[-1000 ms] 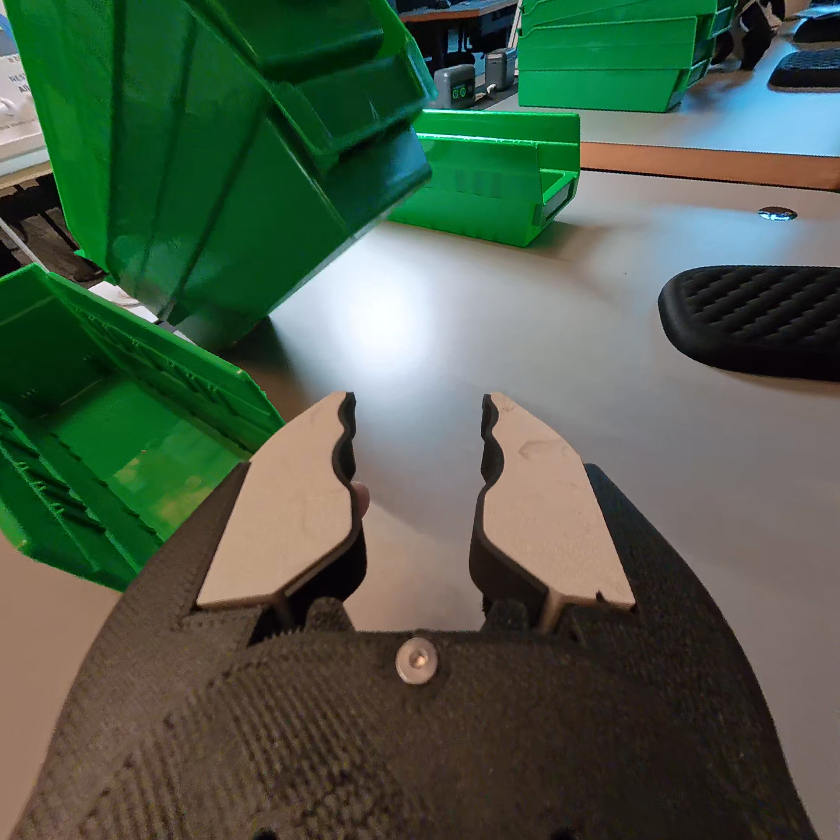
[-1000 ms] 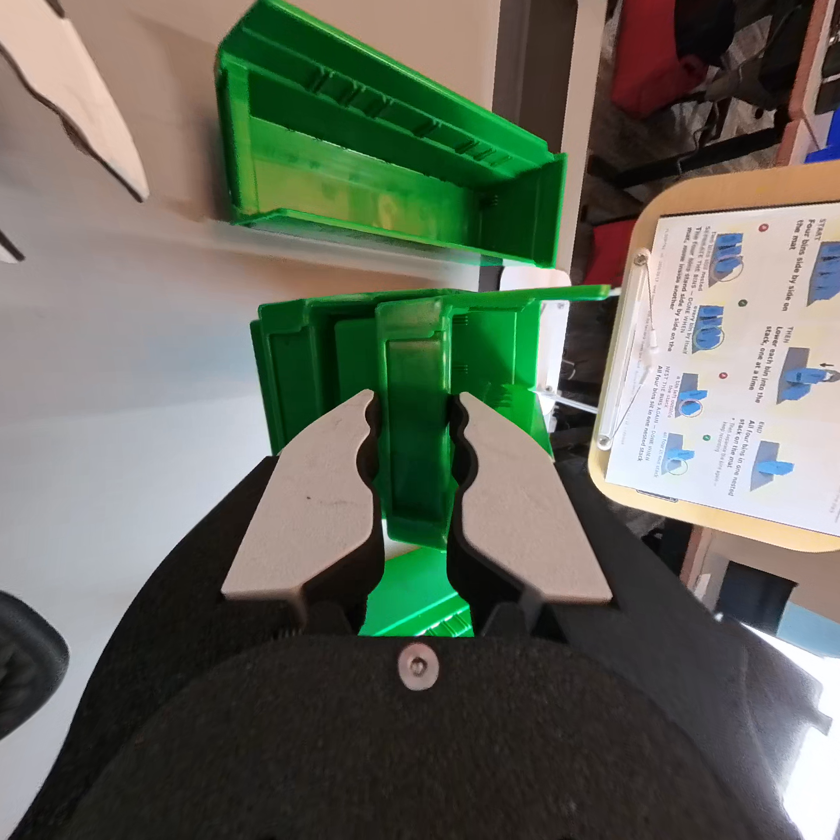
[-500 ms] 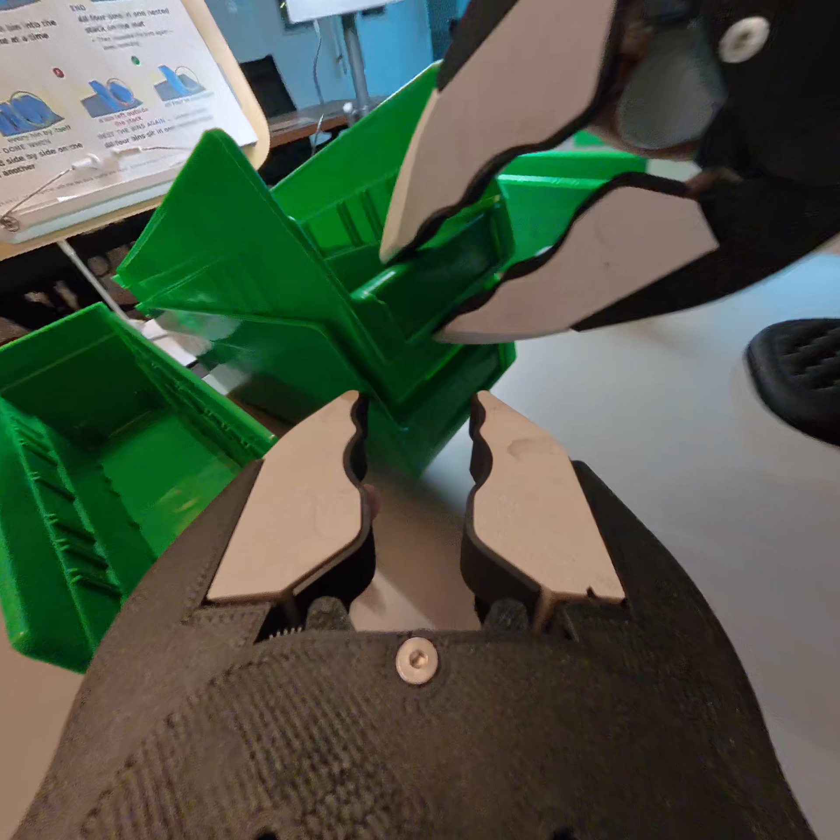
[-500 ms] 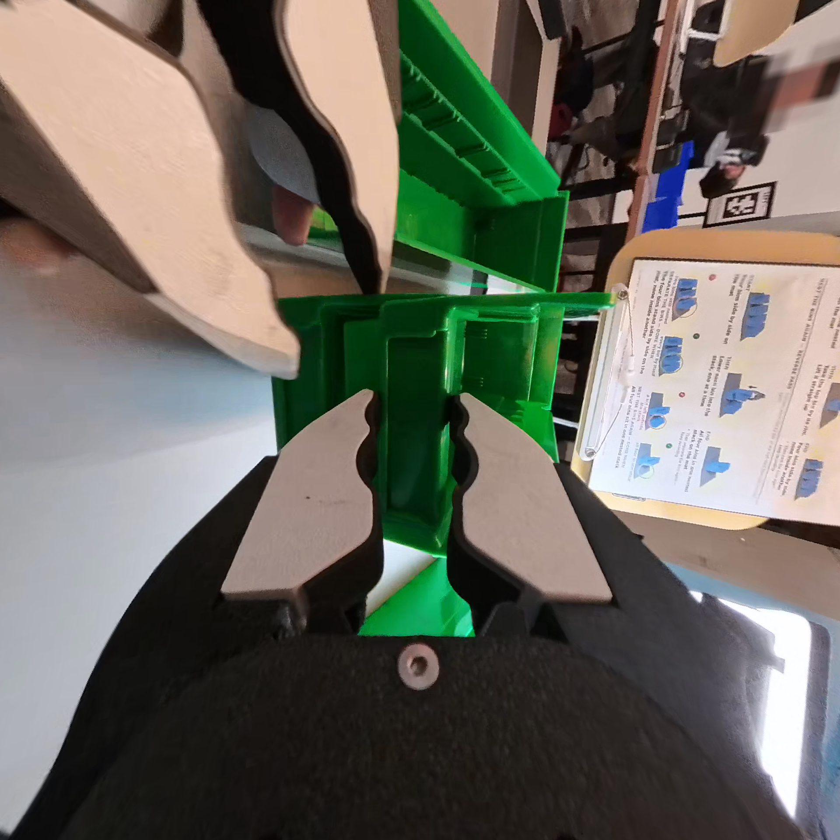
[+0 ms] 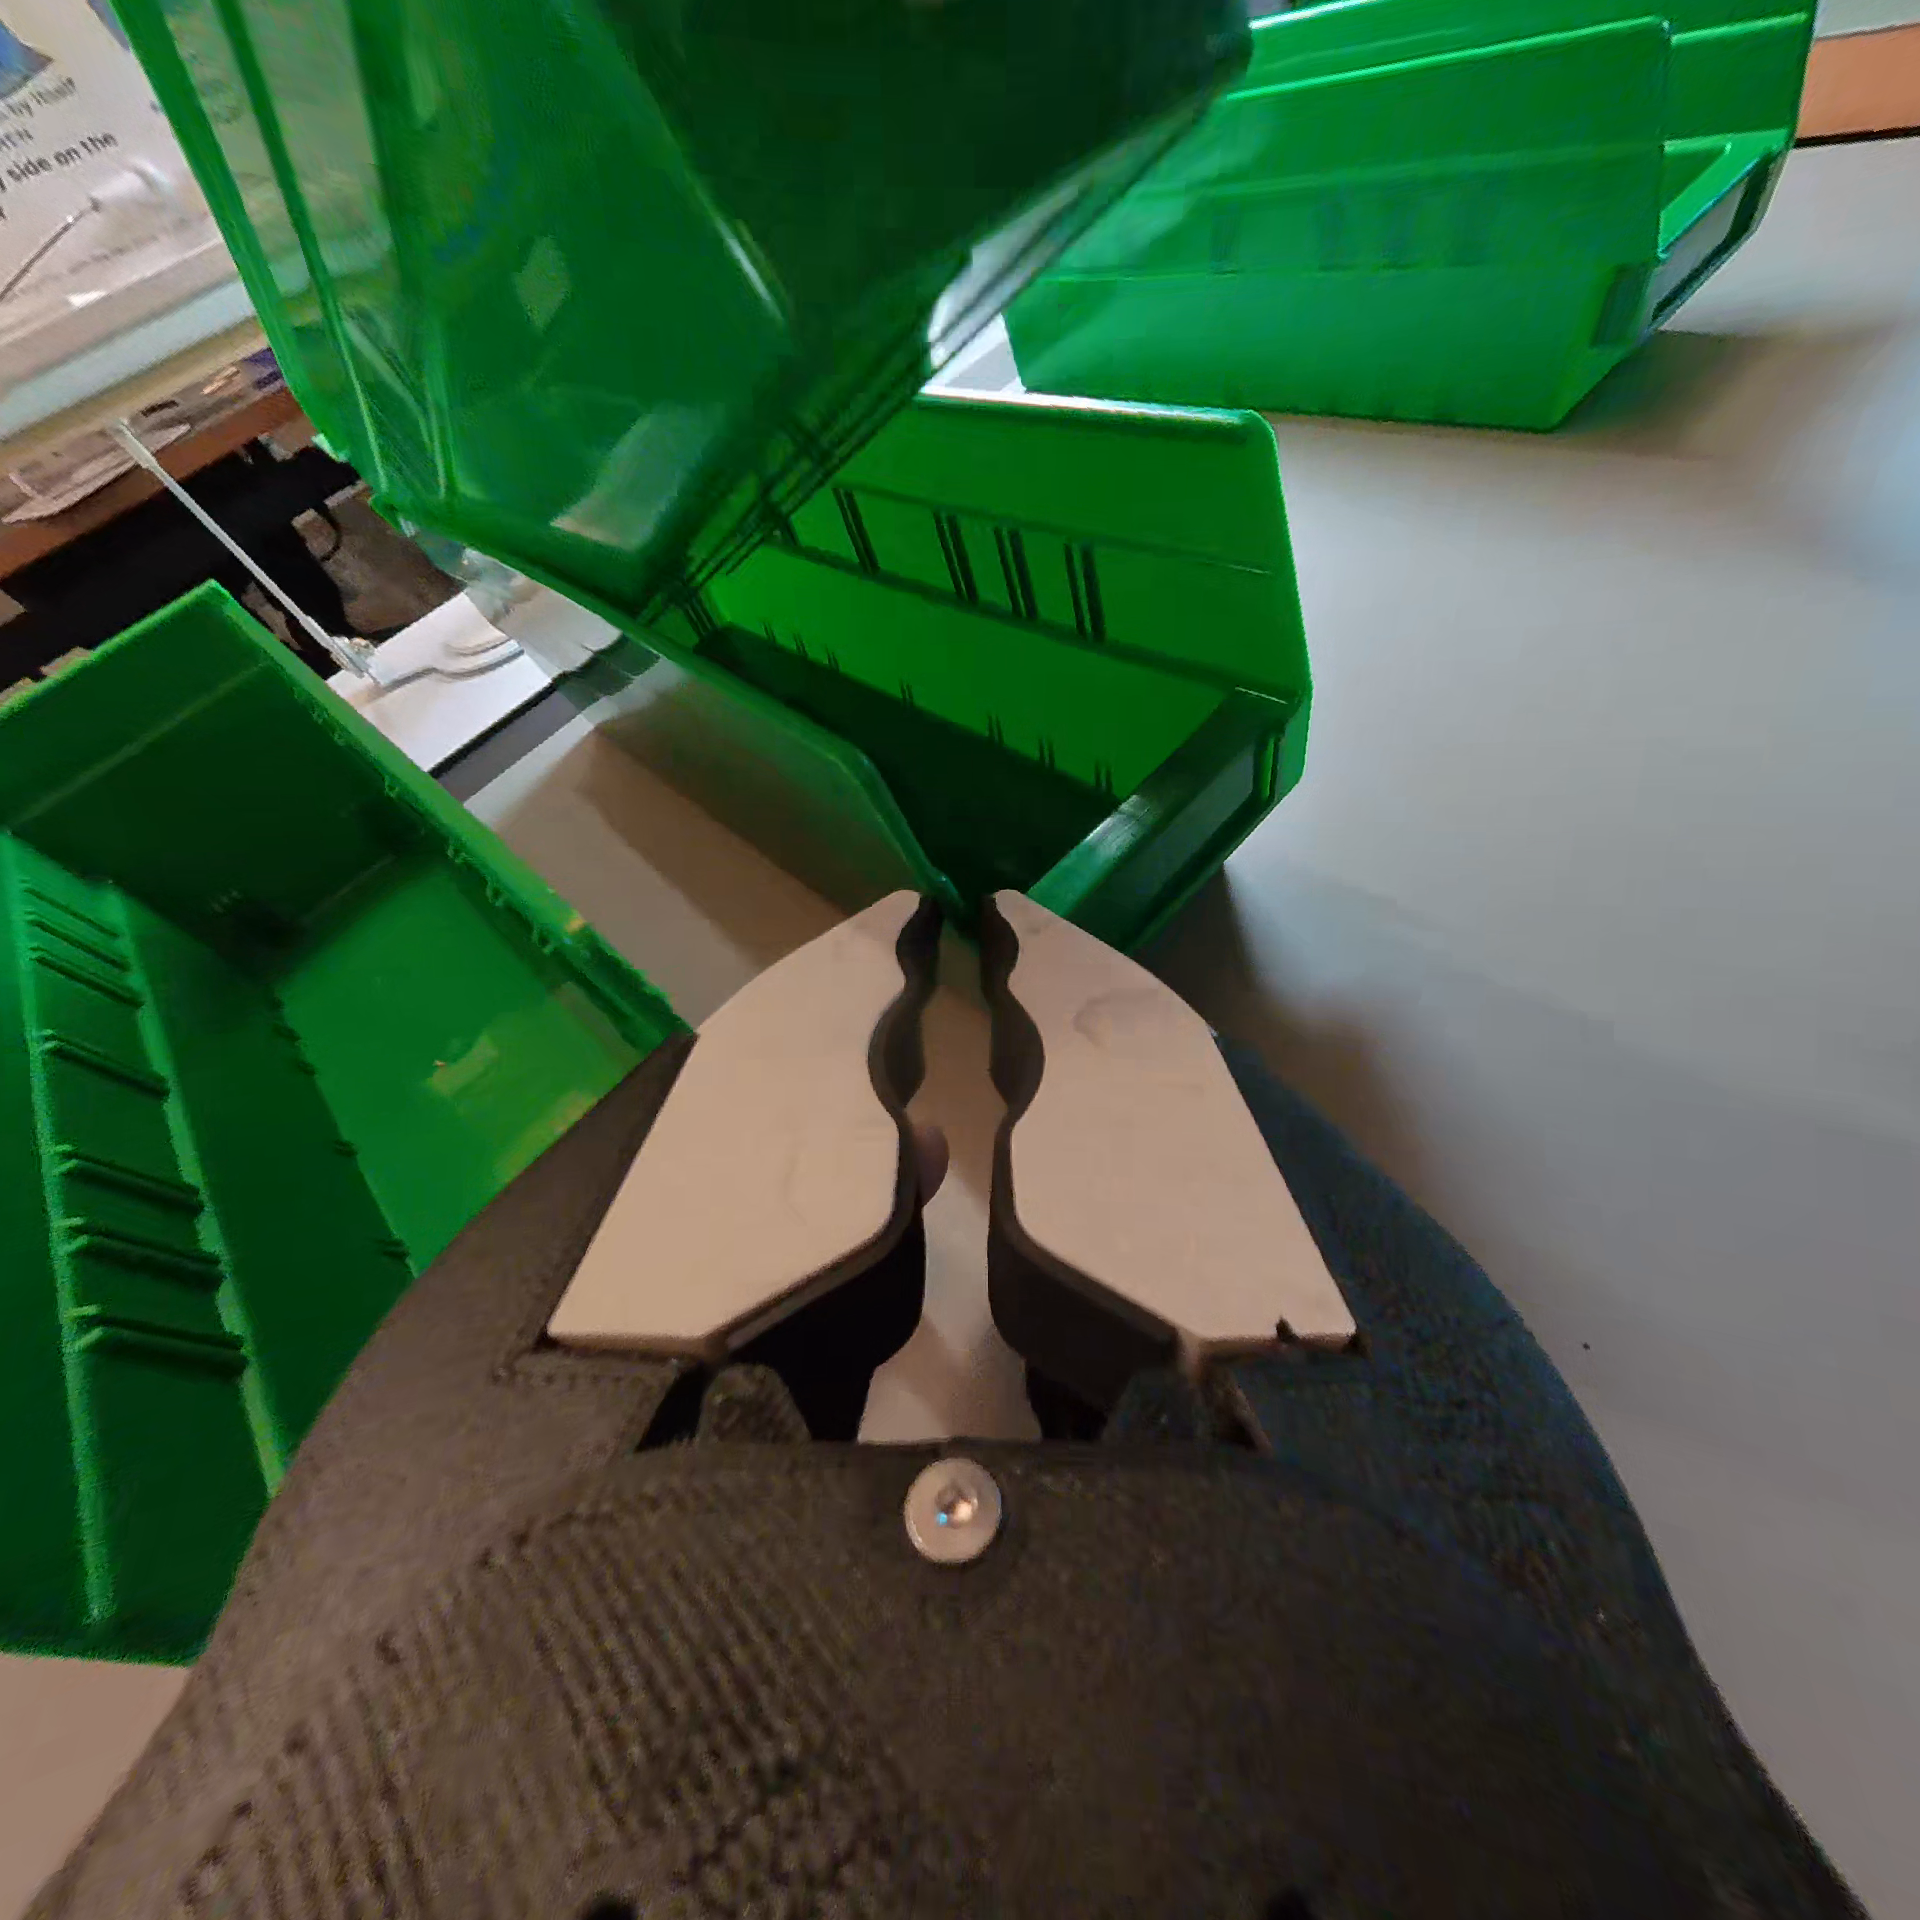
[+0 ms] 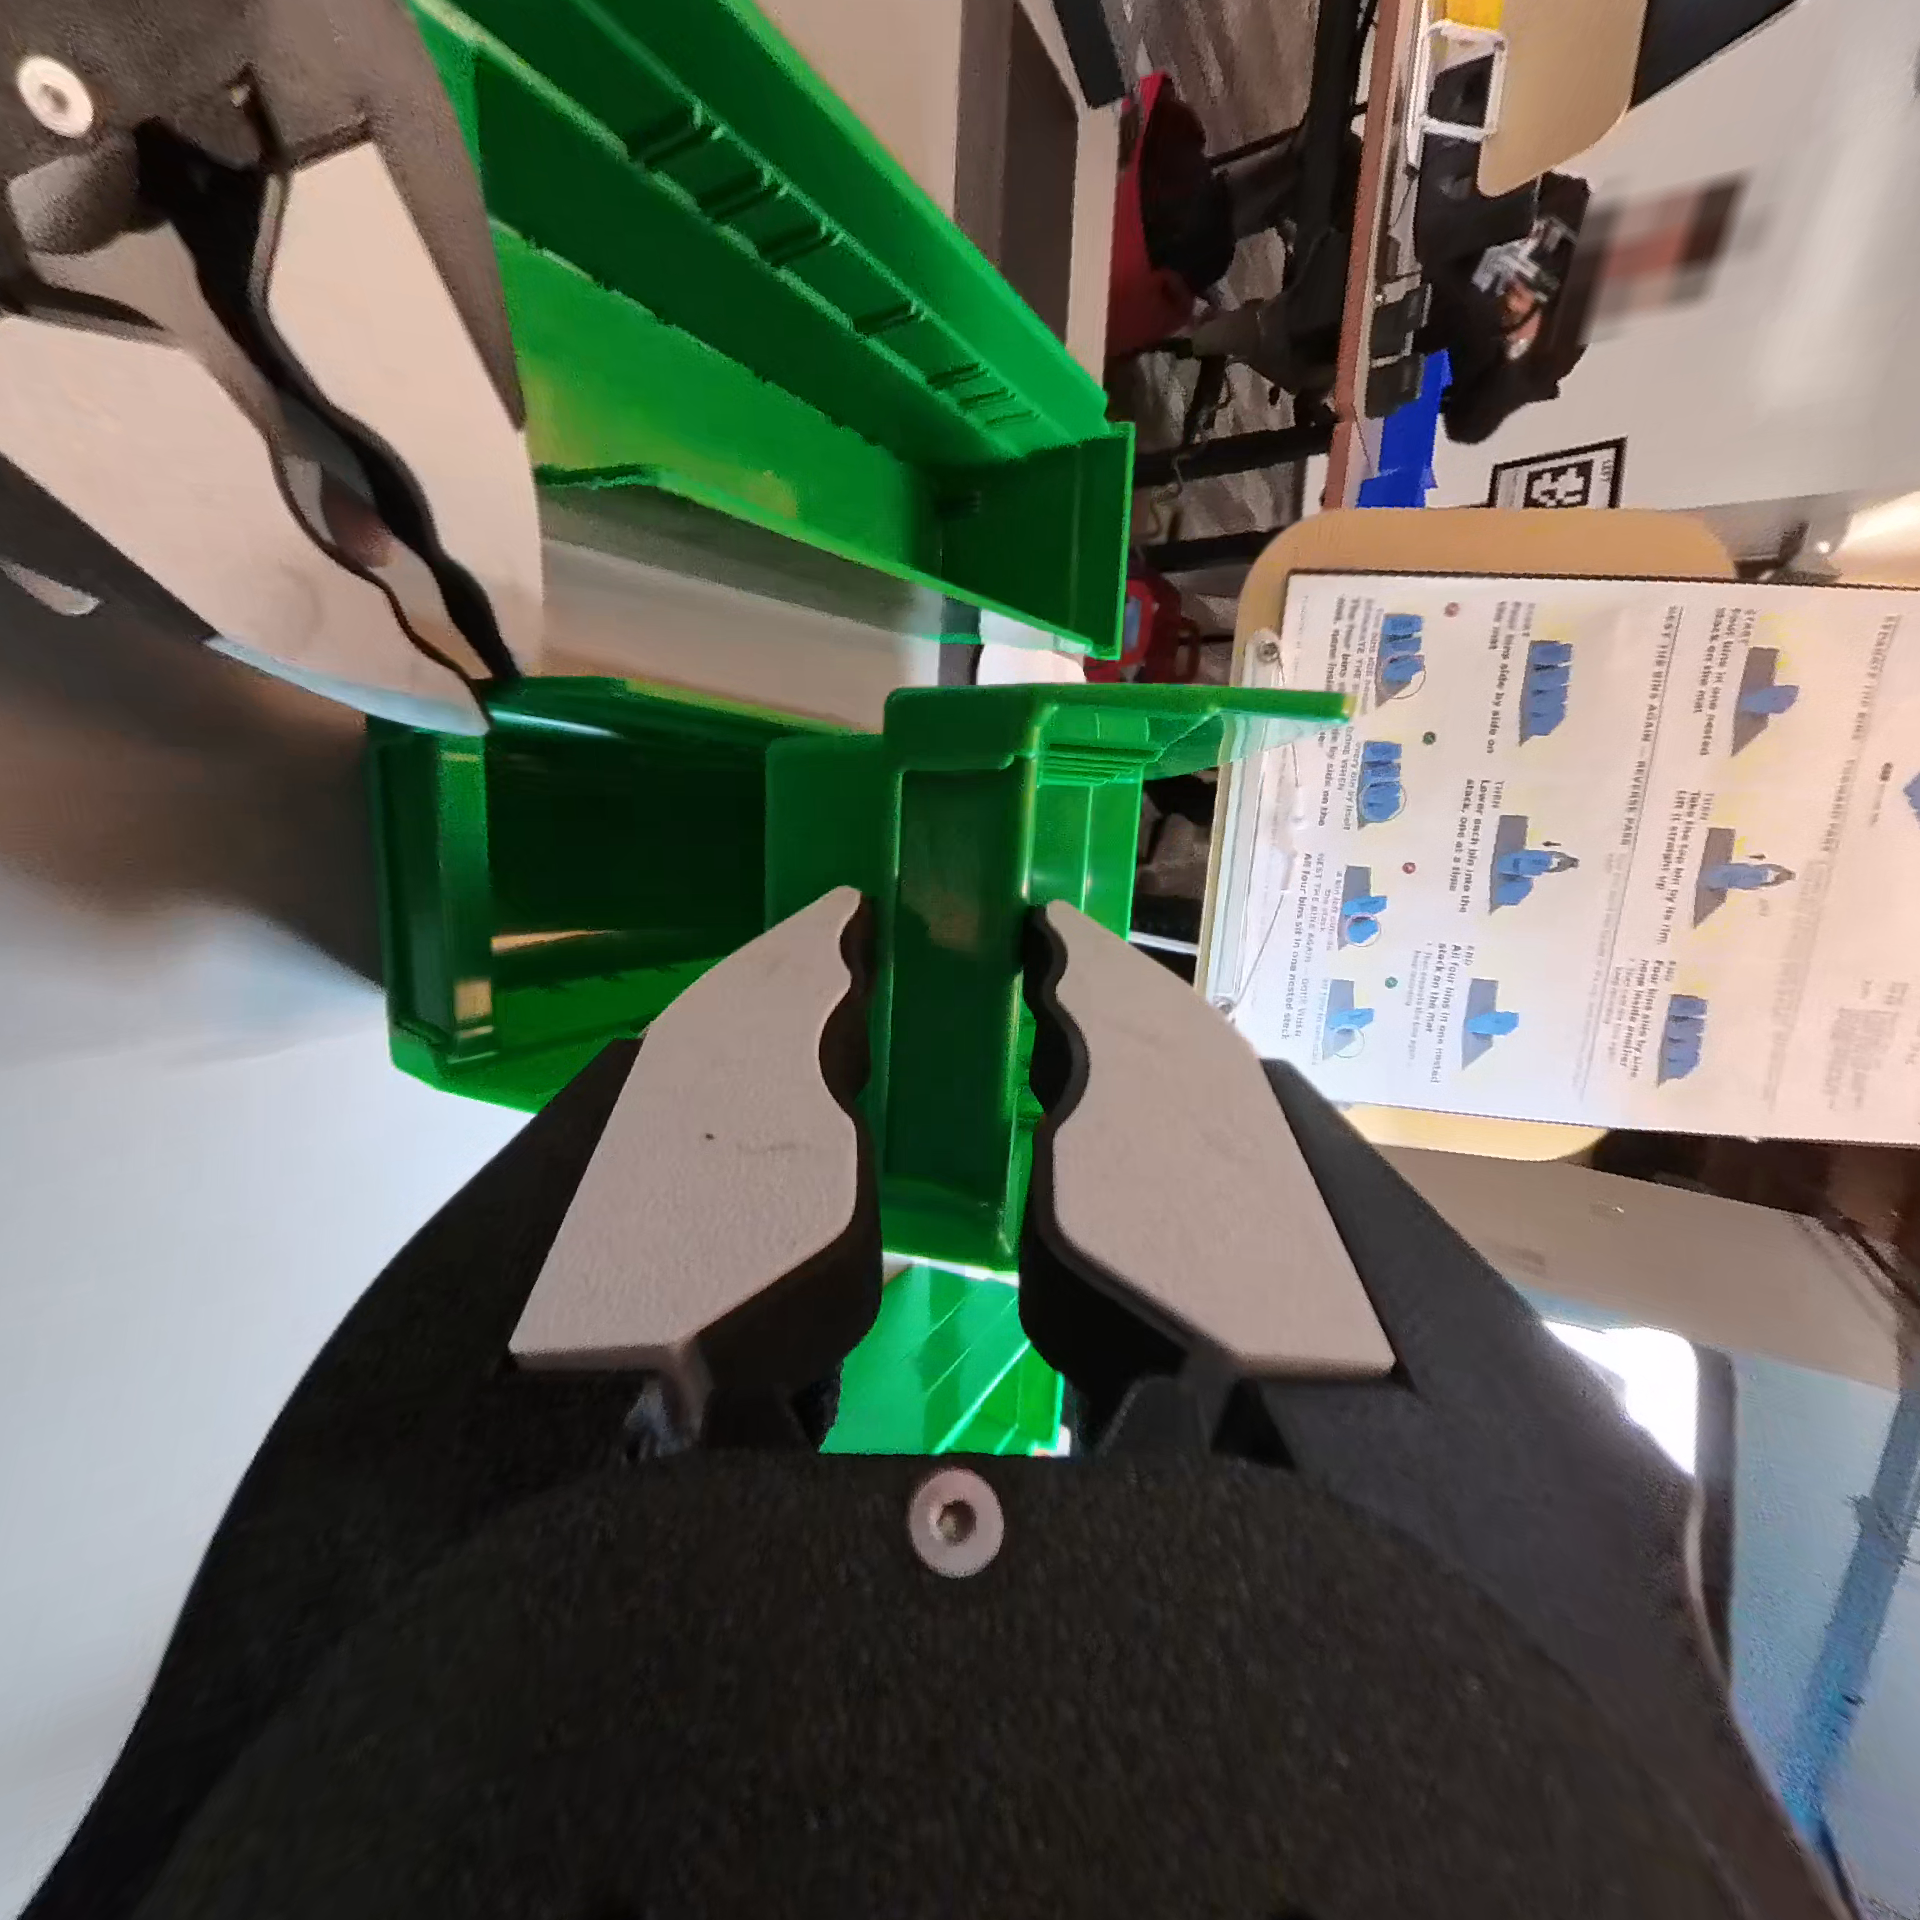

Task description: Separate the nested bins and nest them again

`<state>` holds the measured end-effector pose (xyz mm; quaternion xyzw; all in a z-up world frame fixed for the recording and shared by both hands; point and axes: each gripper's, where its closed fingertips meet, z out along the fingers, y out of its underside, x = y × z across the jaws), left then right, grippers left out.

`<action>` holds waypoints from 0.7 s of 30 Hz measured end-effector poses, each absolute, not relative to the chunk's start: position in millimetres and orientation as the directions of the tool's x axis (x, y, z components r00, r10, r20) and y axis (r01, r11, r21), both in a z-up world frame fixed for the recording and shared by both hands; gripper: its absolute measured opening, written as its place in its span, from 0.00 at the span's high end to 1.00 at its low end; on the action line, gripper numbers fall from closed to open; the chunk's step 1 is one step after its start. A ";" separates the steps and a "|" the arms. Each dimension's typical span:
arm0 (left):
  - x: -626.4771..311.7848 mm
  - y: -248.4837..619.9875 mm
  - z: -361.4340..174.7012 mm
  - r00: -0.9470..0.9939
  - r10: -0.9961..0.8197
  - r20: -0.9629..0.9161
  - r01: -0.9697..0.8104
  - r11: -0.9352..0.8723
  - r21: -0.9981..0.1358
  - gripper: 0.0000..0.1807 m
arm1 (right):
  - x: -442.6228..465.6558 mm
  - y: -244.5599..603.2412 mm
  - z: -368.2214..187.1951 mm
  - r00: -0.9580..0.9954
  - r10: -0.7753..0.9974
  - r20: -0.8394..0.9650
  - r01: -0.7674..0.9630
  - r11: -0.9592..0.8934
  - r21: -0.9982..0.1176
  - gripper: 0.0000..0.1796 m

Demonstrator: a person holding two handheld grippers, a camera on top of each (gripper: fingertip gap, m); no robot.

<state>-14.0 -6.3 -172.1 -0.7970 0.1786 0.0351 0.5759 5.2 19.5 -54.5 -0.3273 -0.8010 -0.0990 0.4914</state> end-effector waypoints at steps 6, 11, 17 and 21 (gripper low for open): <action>-14.3 -6.6 -172.0 0.938 -0.242 -0.249 -0.313 -0.278 -0.908 0.96 | 4.8 18.9 -53.6 -0.360 0.475 0.803 0.621 0.764 -0.174 0.85; -13.5 -6.7 -172.1 0.938 -0.242 -0.250 -0.314 -0.277 -0.908 0.96 | 7.7 20.8 -58.2 -0.419 0.535 0.733 0.649 0.741 -0.170 0.83; -14.6 -7.4 -171.8 0.937 -0.243 -0.250 -0.314 -0.280 -0.907 0.96 | 6.5 19.6 -59.8 -0.464 0.586 0.664 0.667 0.725 -0.173 0.83; -19.2 -12.7 -146.4 0.942 -0.205 -0.264 -0.305 -0.198 -0.932 0.97 | 3.2 20.2 -57.9 -0.459 0.614 0.642 0.669 0.715 -0.206 0.83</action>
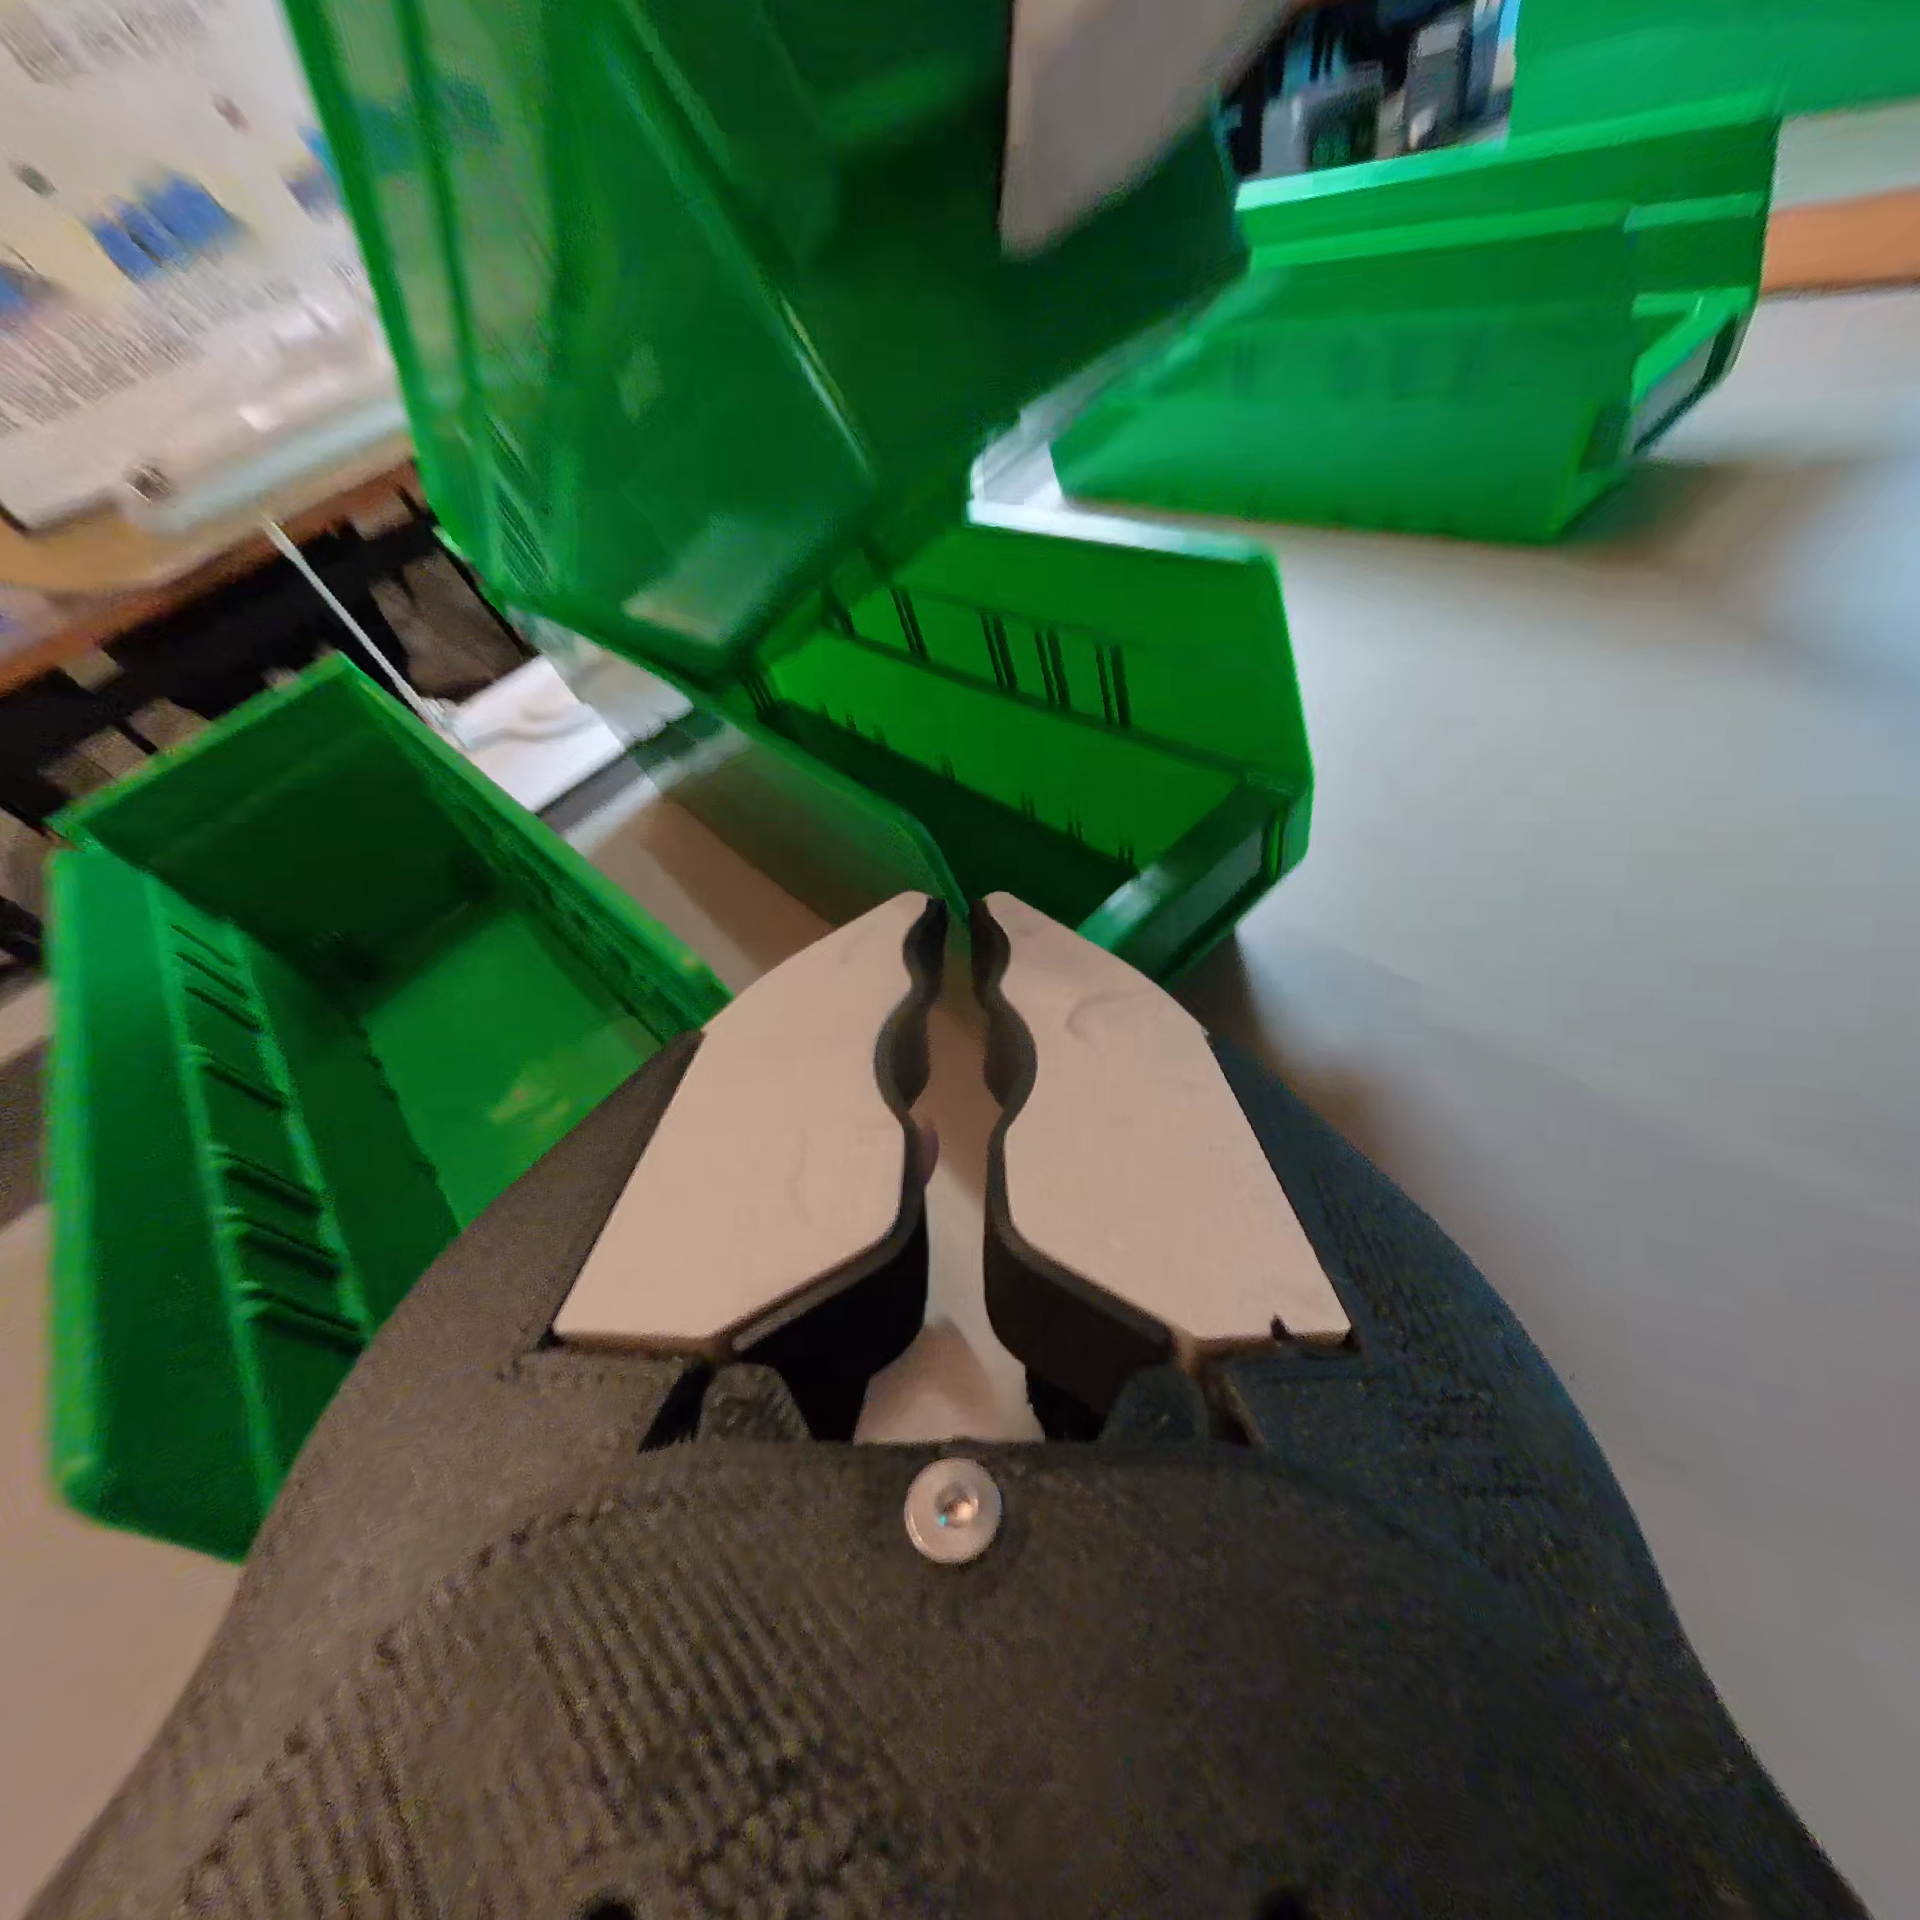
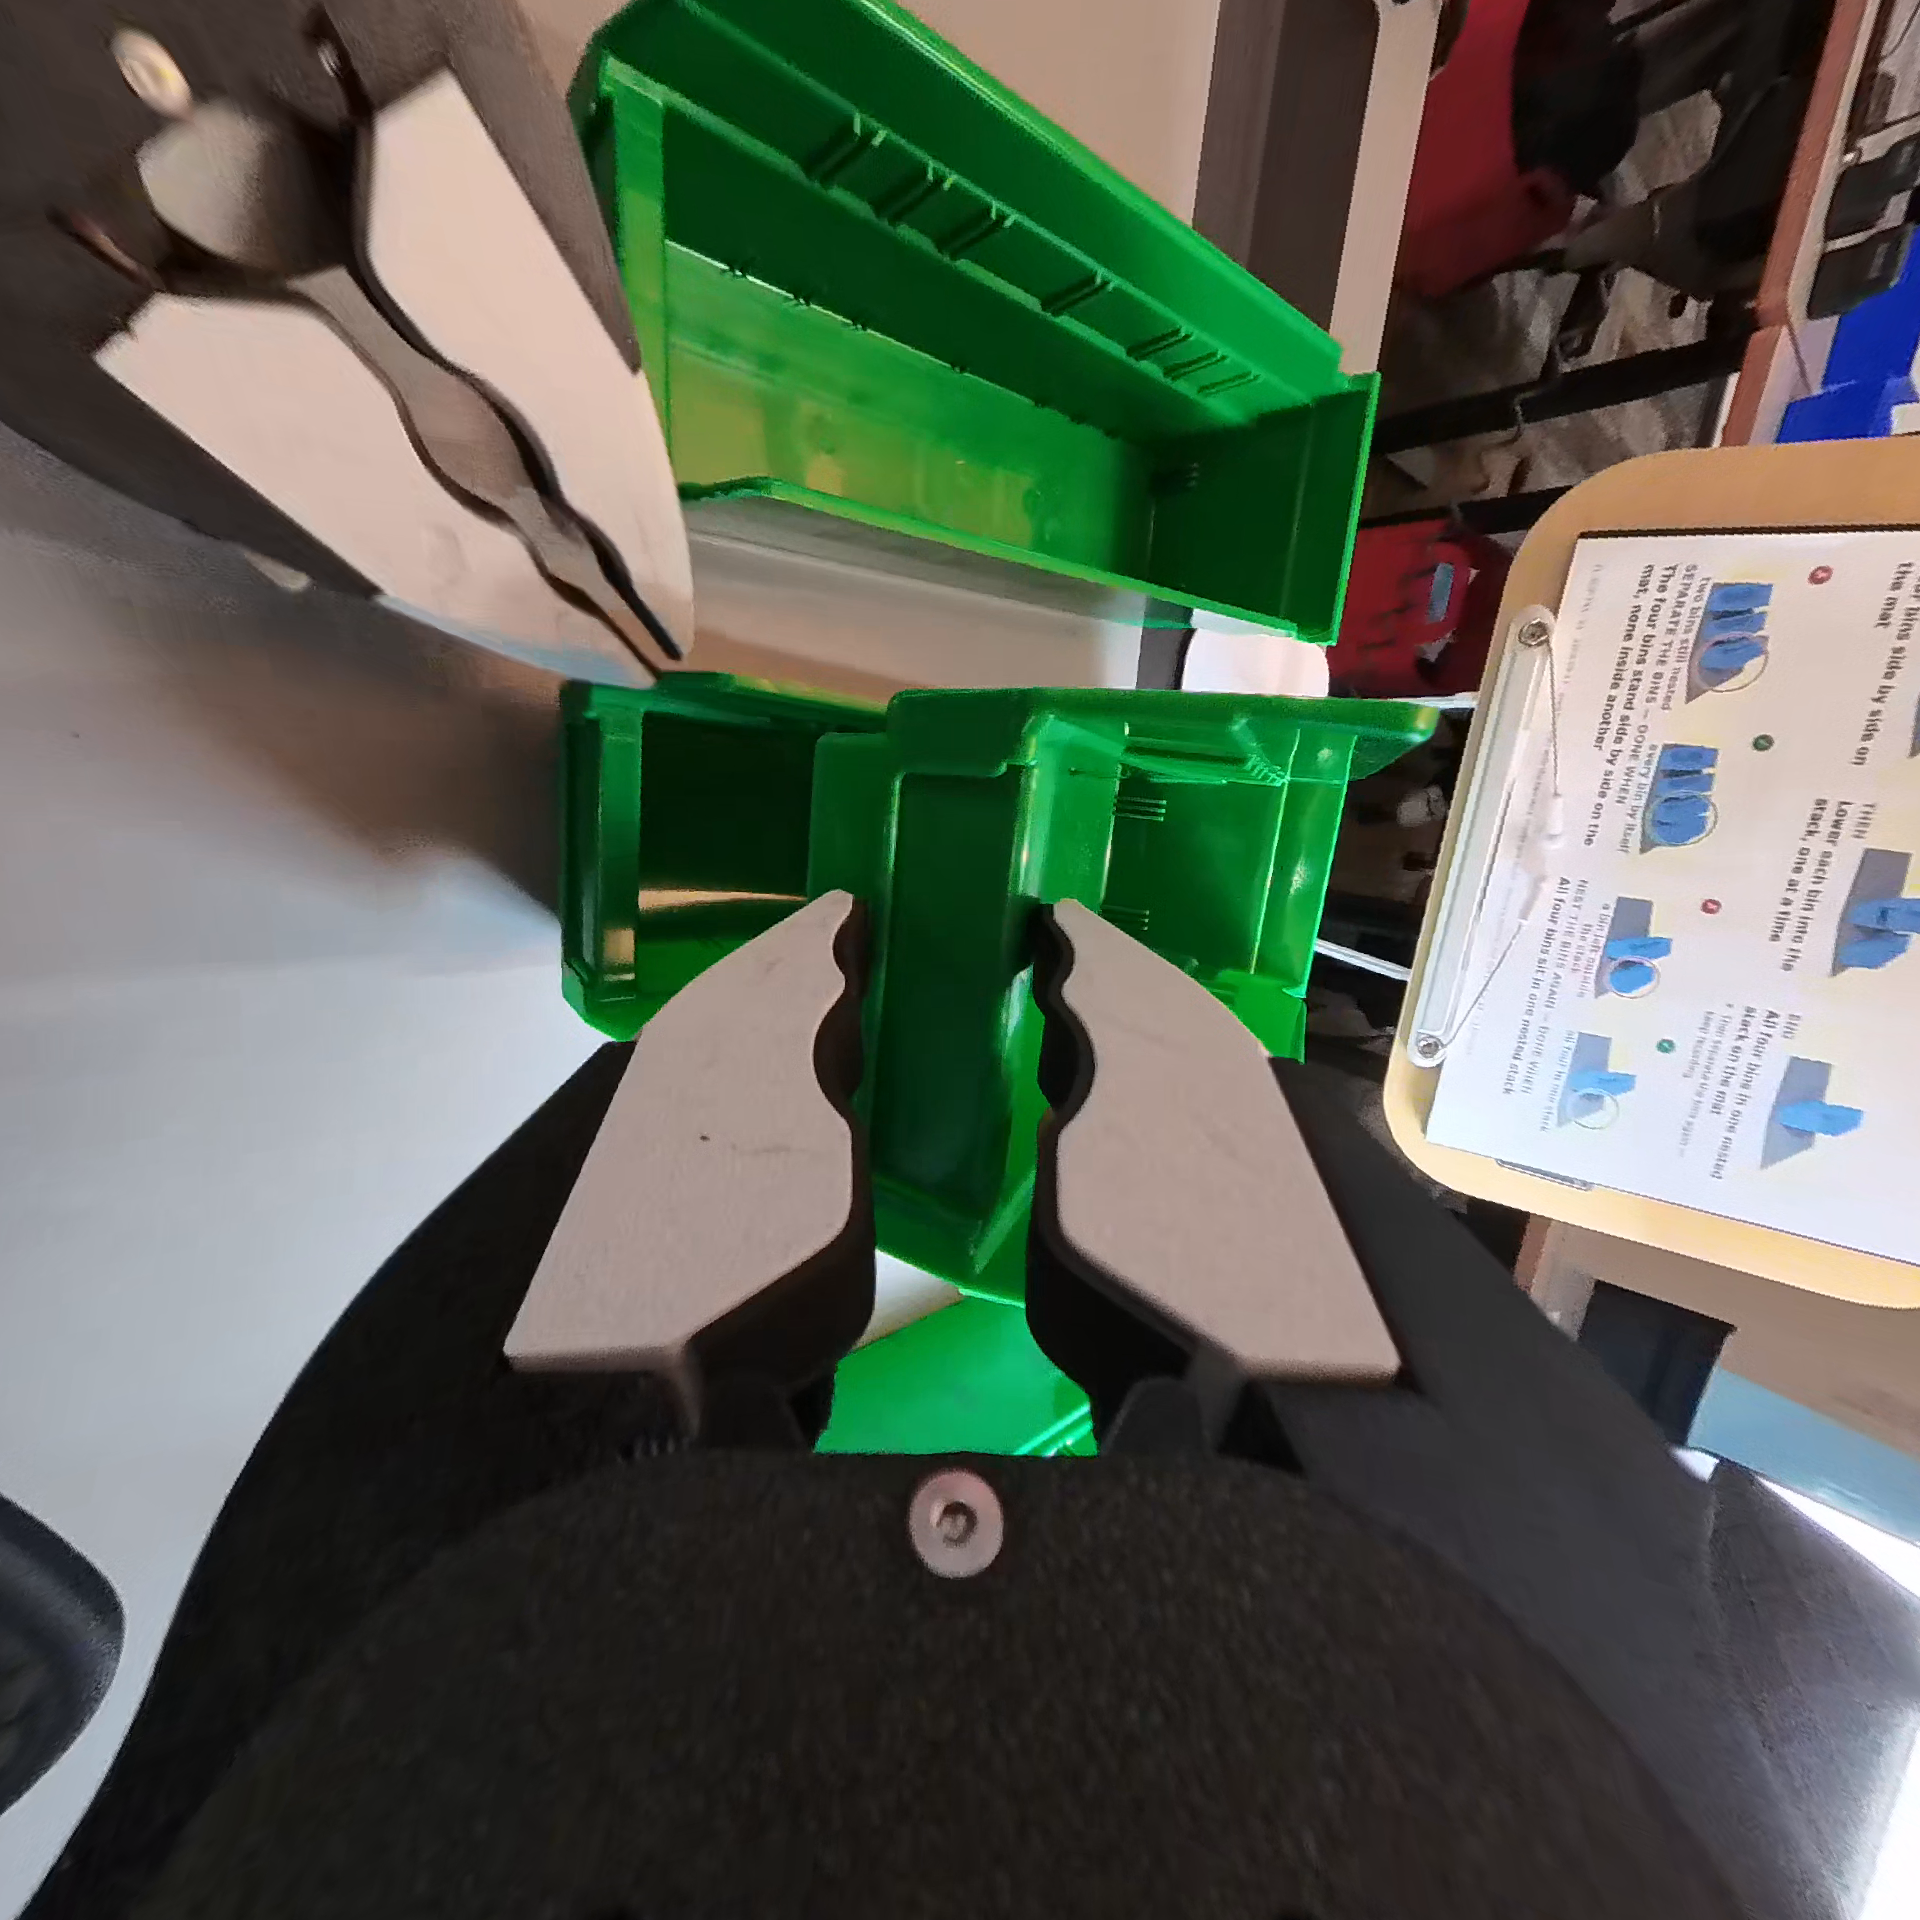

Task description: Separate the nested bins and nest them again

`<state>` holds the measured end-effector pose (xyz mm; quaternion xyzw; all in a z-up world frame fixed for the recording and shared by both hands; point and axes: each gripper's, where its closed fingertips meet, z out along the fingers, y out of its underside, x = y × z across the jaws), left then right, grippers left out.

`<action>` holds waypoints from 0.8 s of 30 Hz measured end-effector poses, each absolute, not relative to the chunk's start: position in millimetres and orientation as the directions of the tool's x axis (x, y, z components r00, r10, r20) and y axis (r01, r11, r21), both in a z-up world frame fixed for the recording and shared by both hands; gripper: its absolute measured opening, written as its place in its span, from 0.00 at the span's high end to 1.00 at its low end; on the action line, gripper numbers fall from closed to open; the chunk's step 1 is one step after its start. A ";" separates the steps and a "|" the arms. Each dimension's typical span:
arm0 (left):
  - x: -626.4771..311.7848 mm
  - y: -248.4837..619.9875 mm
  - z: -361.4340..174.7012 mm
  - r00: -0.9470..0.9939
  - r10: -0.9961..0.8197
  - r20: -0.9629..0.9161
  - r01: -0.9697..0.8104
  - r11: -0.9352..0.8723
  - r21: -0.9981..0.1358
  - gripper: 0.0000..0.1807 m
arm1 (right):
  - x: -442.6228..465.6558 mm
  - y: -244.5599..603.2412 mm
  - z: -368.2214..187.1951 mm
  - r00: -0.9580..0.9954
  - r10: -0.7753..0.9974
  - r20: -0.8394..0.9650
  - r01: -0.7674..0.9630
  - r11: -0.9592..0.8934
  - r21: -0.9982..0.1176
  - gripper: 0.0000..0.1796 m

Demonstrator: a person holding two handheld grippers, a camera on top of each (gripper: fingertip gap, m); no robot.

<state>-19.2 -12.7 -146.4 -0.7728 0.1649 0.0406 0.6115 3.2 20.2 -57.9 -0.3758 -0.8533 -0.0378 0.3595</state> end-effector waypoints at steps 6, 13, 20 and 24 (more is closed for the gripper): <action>-15.9 -13.4 -99.9 0.943 -0.208 -0.260 -0.281 -0.081 -0.956 0.85 | 3.3 21.8 -57.9 -0.453 0.626 0.634 0.666 0.711 -0.227 0.83; -13.8 22.9 -95.7 0.924 -0.203 -0.324 -0.356 -0.143 -0.924 0.72 | 4.9 21.3 -57.6 -0.461 0.652 0.602 0.666 0.703 -0.251 0.83; -10.2 25.0 -90.9 0.926 -0.187 -0.327 -0.349 -0.101 -0.932 0.80 | 8.6 21.0 -66.3 -0.476 0.694 0.539 0.698 0.672 -0.248 0.74; -8.0 24.6 -89.8 0.929 -0.197 -0.314 -0.337 -0.097 -0.936 0.81 | 8.8 25.7 -84.6 -0.503 0.680 0.533 0.730 0.665 -0.158 0.66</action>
